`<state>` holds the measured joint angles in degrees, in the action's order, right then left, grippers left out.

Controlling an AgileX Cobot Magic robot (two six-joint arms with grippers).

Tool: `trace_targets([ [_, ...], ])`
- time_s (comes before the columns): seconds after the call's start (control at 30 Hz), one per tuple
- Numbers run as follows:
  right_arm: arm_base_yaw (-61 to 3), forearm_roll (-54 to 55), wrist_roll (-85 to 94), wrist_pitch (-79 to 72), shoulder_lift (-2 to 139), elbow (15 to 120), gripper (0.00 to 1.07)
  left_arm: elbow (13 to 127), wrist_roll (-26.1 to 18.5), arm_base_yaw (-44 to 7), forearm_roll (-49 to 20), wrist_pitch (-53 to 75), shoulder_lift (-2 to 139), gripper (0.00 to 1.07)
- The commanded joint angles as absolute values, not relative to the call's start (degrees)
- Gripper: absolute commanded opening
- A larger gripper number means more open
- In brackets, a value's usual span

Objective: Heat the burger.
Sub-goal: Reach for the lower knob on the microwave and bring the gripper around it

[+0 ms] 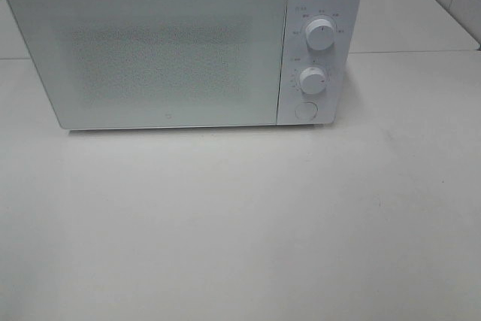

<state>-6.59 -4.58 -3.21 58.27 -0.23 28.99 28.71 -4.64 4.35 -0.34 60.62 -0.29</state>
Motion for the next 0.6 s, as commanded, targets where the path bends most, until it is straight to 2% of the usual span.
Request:
trace_targets([
  [0.03,-6.19,-4.47,-2.92,57.7,-1.72,28.88,0.75,28.48,-4.3,4.53,-0.86,59.59,-1.66,1.0],
  [0.33,-6.19,-4.47,-3.15,57.35,0.97,32.03,0.75,28.48,-4.3,4.53,-0.86,59.59,-1.66,1.0],
  [0.6,-6.19,-4.7,-3.15,49.96,9.05,33.69,0.75,28.48,-4.3,4.53,-0.86,59.59,-1.66,1.0],
])
